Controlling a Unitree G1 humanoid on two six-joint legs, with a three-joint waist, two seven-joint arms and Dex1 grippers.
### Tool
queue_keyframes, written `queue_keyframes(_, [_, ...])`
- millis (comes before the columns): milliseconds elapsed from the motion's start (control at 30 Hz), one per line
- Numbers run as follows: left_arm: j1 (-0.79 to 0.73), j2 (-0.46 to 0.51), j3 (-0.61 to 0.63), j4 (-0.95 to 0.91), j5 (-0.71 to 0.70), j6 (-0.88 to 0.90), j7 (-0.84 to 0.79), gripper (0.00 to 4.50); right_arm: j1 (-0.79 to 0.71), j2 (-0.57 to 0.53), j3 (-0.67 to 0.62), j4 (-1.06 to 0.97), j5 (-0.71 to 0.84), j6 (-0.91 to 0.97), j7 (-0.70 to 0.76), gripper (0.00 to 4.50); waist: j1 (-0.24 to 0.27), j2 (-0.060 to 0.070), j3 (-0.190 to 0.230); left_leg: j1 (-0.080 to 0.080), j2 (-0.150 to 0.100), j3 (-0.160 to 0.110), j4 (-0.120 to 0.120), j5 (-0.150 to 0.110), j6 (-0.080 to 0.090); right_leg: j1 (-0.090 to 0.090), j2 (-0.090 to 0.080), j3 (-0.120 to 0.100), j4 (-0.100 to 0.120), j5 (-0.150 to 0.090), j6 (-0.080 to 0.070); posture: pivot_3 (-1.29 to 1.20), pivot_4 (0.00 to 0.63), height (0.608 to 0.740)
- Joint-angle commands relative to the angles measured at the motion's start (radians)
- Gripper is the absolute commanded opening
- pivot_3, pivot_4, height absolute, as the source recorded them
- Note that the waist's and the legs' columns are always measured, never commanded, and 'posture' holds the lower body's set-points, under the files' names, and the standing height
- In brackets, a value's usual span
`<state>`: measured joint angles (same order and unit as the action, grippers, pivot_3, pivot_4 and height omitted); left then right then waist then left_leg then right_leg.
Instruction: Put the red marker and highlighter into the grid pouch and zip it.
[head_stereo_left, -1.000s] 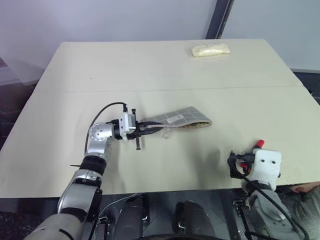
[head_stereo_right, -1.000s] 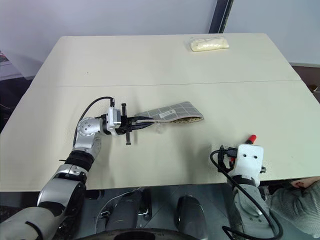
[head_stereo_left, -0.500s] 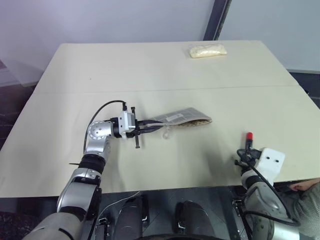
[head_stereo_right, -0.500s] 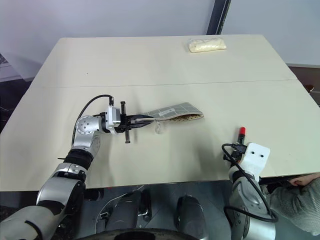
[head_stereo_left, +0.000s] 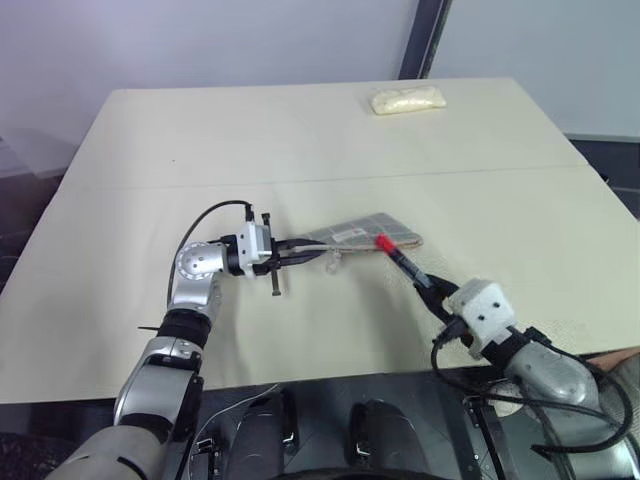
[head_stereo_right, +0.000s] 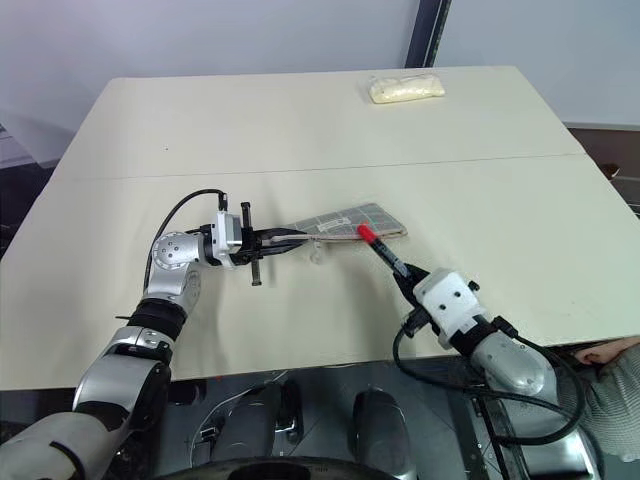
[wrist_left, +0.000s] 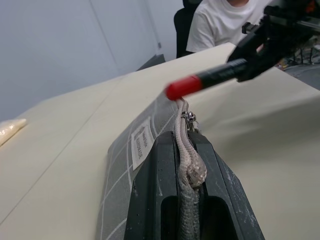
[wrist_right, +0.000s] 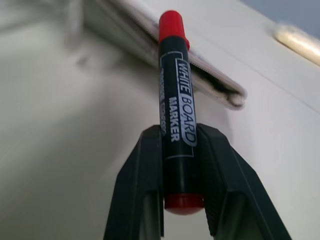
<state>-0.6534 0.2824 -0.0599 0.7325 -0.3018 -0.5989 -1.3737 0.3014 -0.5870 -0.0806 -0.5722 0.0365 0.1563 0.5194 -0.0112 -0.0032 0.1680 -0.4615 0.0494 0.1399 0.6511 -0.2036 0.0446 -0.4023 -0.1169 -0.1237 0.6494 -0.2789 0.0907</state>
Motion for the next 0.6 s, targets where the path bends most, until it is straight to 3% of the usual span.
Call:
queue_keyframes(33, [-0.010,0.003,0.009,-0.026,0.000,-0.017,0.011,0.00,0.009,-0.026,-0.034,0.020,-0.012,-0.084,0.023,0.42,0.001,0.000,0.000,0.000,0.000,0.000,0.000,0.000,0.000,0.000,0.000,0.000,0.000,0.000,0.000,0.00,0.150,0.740])
queue_keyframes(333, [-0.008,0.006,0.011,-0.029,0.005,-0.014,0.021,0.00,-0.005,-0.006,-0.084,0.060,0.006,-0.180,0.014,0.42,0.002,0.000,0.000,0.000,0.000,0.000,0.000,0.000,0.000,0.000,-0.001,0.000,0.000,0.000,0.000,0.00,0.150,0.740])
queue_keyframes(600, [-0.015,0.004,0.007,-0.030,0.007,-0.023,0.025,0.00,-0.037,-0.025,-0.054,0.104,-0.050,-0.177,0.020,0.42,0.001,0.000,0.000,0.000,0.000,0.000,0.000,0.000,0.000,-0.001,-0.001,0.000,0.000,0.000,0.000,0.00,0.150,0.740])
